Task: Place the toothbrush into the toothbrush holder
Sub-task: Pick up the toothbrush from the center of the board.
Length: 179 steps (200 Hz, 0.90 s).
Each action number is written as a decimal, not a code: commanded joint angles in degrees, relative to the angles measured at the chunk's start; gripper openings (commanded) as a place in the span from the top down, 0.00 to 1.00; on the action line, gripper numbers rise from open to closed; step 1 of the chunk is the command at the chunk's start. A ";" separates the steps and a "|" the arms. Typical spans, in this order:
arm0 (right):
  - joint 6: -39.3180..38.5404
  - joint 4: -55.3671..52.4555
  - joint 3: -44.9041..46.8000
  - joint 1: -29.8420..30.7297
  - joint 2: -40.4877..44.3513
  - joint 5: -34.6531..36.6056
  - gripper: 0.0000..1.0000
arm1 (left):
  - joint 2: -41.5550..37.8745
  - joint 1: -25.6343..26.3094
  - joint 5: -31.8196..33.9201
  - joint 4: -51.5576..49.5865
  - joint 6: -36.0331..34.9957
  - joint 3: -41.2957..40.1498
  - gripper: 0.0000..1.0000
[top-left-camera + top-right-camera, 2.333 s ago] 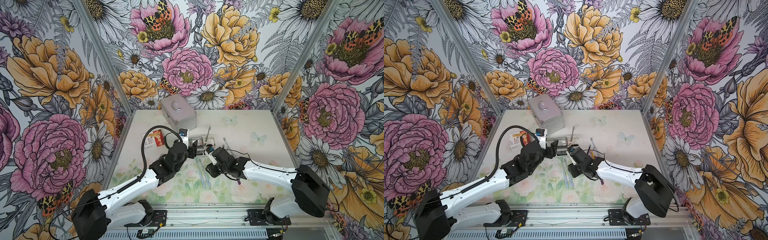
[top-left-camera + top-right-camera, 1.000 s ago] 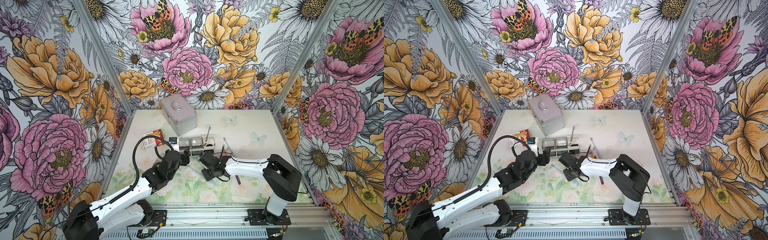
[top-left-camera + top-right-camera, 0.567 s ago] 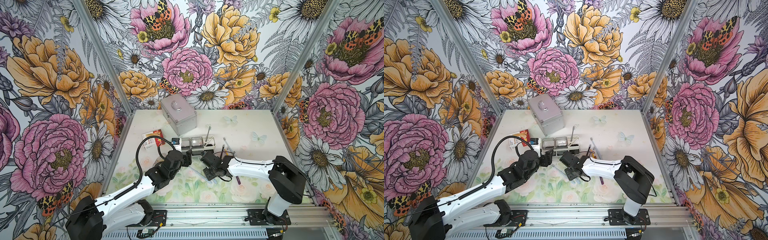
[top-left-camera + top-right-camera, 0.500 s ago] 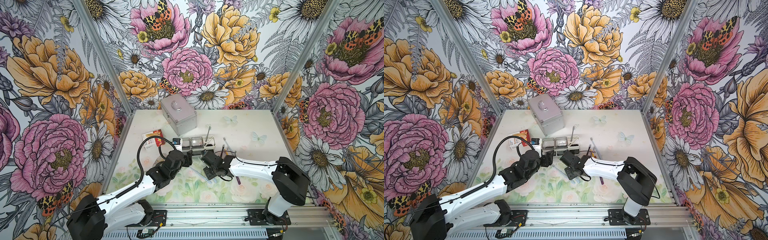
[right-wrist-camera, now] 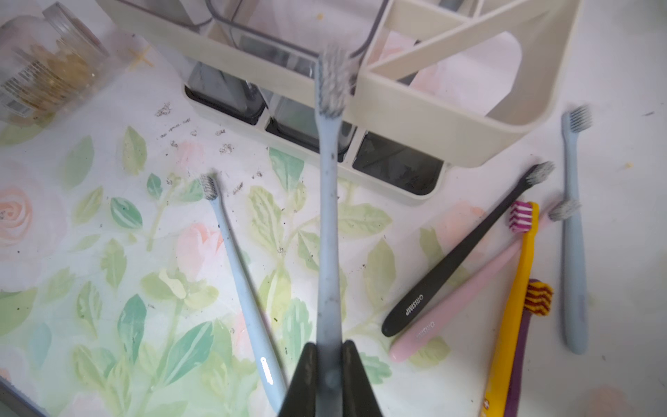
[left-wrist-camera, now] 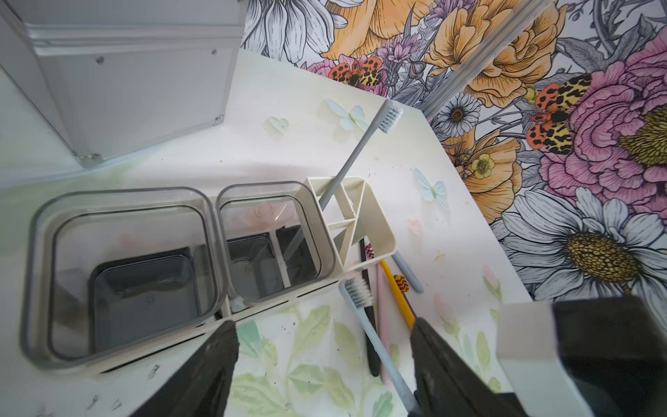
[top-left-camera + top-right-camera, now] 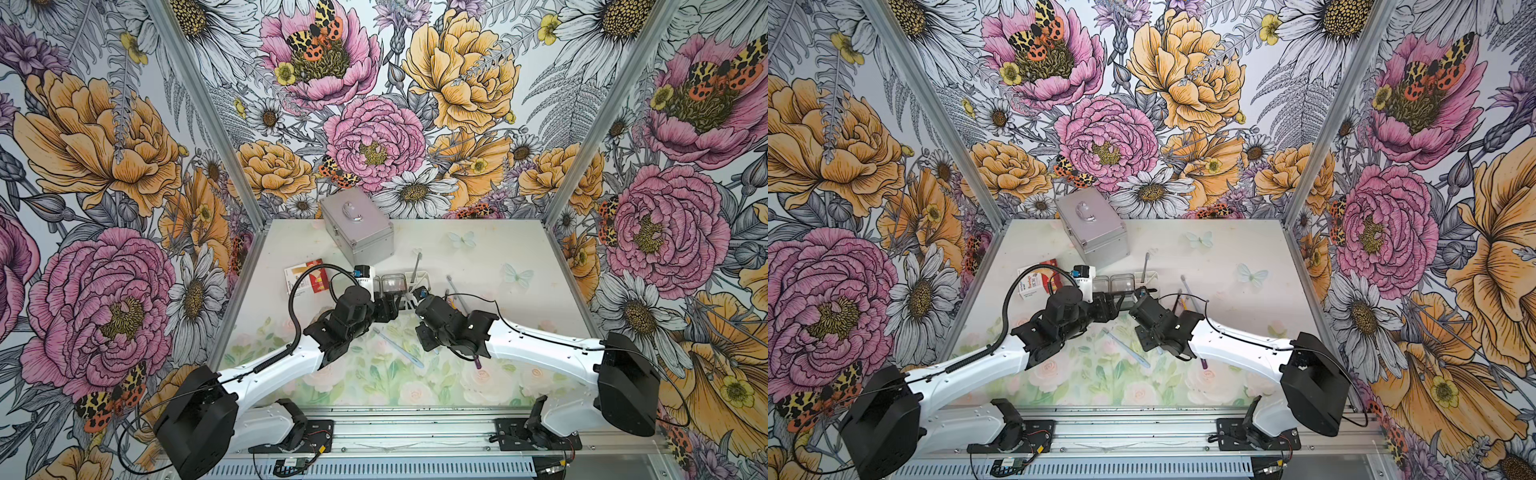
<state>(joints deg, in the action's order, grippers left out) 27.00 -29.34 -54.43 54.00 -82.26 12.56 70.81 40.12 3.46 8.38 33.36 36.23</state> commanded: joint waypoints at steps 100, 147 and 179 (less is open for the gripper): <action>0.73 0.51 1.85 1.13 6.08 4.71 1.00 | 7.97 2.15 -11.77 9.64 5.83 5.55 0.26; 0.89 0.76 2.61 1.53 8.67 6.08 1.00 | 9.51 3.71 -11.05 9.70 5.35 6.88 0.29; 1.03 0.98 2.77 1.61 8.27 5.70 1.00 | 10.97 4.13 -10.71 10.76 5.13 7.19 0.33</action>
<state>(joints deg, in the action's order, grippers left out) 27.40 -29.34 -52.23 55.18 -74.61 16.95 80.97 43.77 -7.03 17.02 39.07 42.13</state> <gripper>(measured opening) 0.134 0.682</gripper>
